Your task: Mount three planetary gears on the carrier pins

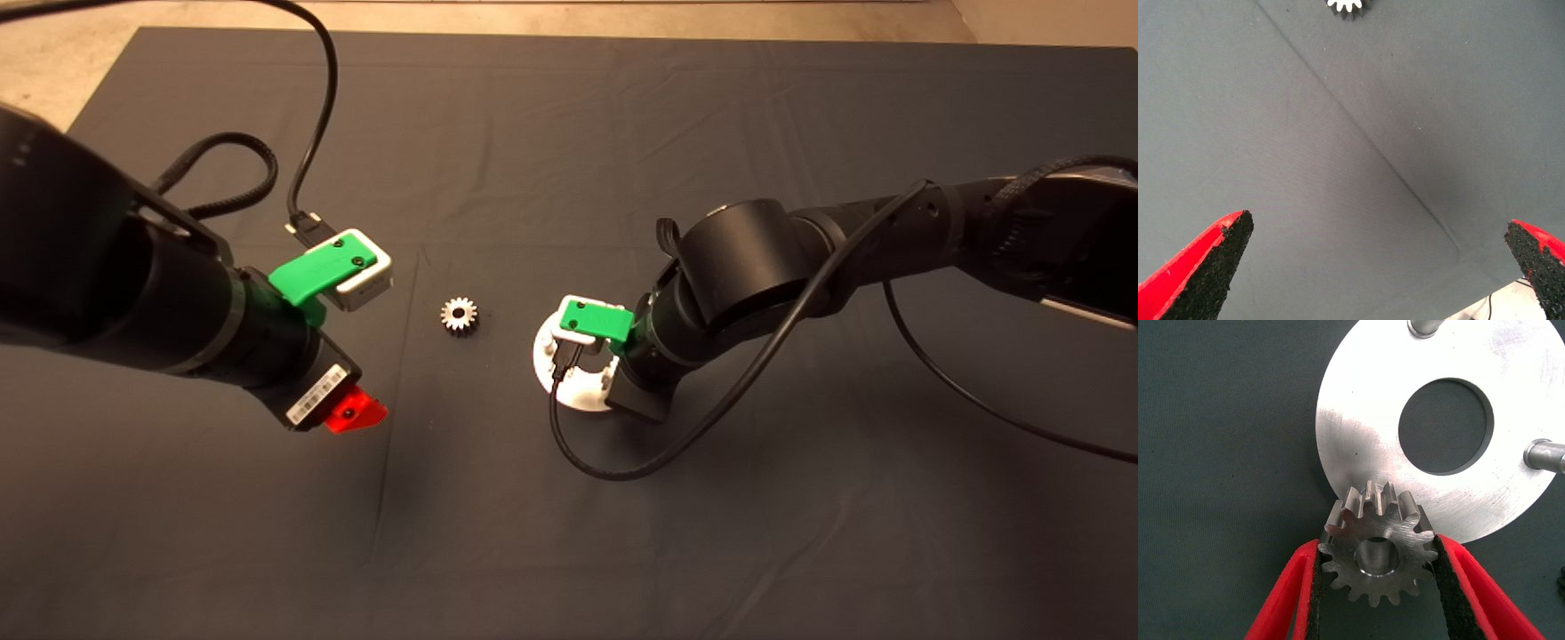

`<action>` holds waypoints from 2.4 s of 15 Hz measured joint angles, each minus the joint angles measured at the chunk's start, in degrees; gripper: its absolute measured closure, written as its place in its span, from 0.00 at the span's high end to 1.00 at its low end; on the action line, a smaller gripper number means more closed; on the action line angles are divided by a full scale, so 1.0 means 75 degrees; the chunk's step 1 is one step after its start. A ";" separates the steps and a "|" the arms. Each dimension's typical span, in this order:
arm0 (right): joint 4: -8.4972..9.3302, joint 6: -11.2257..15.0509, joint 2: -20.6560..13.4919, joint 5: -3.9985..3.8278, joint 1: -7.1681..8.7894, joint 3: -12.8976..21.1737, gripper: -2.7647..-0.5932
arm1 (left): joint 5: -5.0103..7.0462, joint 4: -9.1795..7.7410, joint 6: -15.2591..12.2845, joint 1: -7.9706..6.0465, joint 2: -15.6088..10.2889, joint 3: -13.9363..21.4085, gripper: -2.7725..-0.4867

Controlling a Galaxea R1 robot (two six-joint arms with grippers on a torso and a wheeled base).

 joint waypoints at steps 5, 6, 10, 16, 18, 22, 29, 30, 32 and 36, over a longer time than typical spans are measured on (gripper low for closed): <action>-0.0003 -0.0007 -0.0060 -0.0007 -0.0113 0.0000 0.19 | 0.0000 0.0000 0.0000 -0.0029 -0.0007 0.0000 1.00; -0.0003 -0.0008 -0.0060 0.0003 -0.0140 0.0000 0.19 | -0.0003 0.0000 0.0000 -0.0029 -0.0006 0.0000 1.00; -0.0047 -0.0011 -0.0060 -0.0007 -0.0172 0.0007 0.19 | 0.0000 0.0000 0.0000 -0.0033 -0.0044 0.0000 1.00; -0.0088 -0.0013 -0.0034 -0.0029 -0.0174 -0.0008 0.19 | 0.0003 -0.0003 -0.0003 -0.0096 -0.0068 0.0000 1.00; -0.0132 -0.0015 0.0013 -0.0007 -0.0174 -0.0060 0.19 | 0.0000 -0.0001 0.0000 -0.0096 -0.0065 0.0003 1.00; -0.0184 -0.0015 0.0060 0.0021 -0.0172 -0.0154 0.19 | -0.0003 -0.0002 -0.0002 -0.0096 -0.0065 0.0003 1.00; -0.0234 -0.0018 0.0070 0.0063 -0.0166 -0.0244 0.19 | 0.0000 0.0000 -0.0003 -0.0099 -0.0127 0.0024 1.00; -0.0267 -0.0018 0.0070 0.0088 -0.0169 -0.0273 0.19 | 0.0002 -0.0002 -0.0003 -0.0102 -0.0132 0.0044 1.00; -0.0327 -0.0021 0.0068 0.0091 -0.0172 -0.0276 0.19 | -0.0003 0.0000 -0.0003 -0.0120 -0.0146 0.0054 1.00; -0.0502 -0.0033 0.0065 0.0084 -0.0174 -0.0302 0.19 | 0.0000 -0.0002 -0.0003 -0.0138 -0.0193 0.0067 1.00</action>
